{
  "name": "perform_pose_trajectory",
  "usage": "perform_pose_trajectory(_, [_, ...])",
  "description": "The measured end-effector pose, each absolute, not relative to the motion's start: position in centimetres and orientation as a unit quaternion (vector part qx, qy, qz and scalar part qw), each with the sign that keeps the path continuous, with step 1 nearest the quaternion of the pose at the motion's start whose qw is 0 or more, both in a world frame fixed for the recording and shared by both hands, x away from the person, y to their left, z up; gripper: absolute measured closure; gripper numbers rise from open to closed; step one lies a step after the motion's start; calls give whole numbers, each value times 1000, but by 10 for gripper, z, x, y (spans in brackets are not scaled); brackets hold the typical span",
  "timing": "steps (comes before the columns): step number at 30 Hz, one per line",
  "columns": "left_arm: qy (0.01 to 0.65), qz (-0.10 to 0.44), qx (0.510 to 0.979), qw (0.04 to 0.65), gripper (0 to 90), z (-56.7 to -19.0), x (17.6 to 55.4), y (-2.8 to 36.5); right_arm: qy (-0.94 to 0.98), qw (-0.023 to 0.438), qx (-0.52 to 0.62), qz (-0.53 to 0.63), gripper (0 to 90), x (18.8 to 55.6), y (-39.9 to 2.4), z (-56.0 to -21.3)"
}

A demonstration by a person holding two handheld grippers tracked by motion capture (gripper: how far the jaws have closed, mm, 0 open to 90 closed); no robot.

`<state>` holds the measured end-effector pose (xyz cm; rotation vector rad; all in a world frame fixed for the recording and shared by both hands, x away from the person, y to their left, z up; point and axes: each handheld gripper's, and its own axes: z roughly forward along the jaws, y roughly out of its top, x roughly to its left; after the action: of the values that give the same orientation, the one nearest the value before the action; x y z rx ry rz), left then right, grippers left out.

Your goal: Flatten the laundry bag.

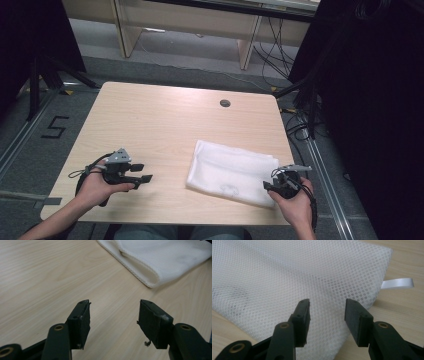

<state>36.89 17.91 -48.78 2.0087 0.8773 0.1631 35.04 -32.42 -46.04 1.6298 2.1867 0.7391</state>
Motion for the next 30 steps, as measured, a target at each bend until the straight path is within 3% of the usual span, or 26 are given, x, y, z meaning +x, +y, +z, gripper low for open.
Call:
perform_pose_trajectory(3, [341, 62, 820, 456, 440, -490, 369, 170, 760, 153, 575, 264, 565, 351, -330, -462])
perform_pose_trajectory(6, [330, 51, 828, 450, 452, -494, 371, 162, 751, 163, 582, 266, 626, 351, -334, -460])
perform_pose_trajectory(11, [329, 34, 824, 461, 452, -497, 376, 151, 742, 170, 607, 227, 846, 348, -344, -456])
perform_pose_trajectory(13, [326, 37, 826, 458, 466, -497, 377, 147, 727, 148, 636, 213, 900, 346, -343, -451])
perform_pose_trajectory(16, [320, 31, 827, 462, 517, -492, 378, 138, 746, 170, 616, 187, 900, 345, -347, -450])
perform_pose_trajectory(20, [320, 20, 824, 467, 612, -483, 381, 127, 734, 142, 636, 189, 900, 343, -343, -452])
perform_pose_trajectory(27, [319, 18, 830, 456, 860, -480, 389, 109, 742, 131, 632, 180, 900, 347, -352, -460])
perform_pose_trajectory(30, [321, 21, 837, 443, 888, -481, 392, 99, 750, 132, 625, 169, 900, 348, -352, -461])
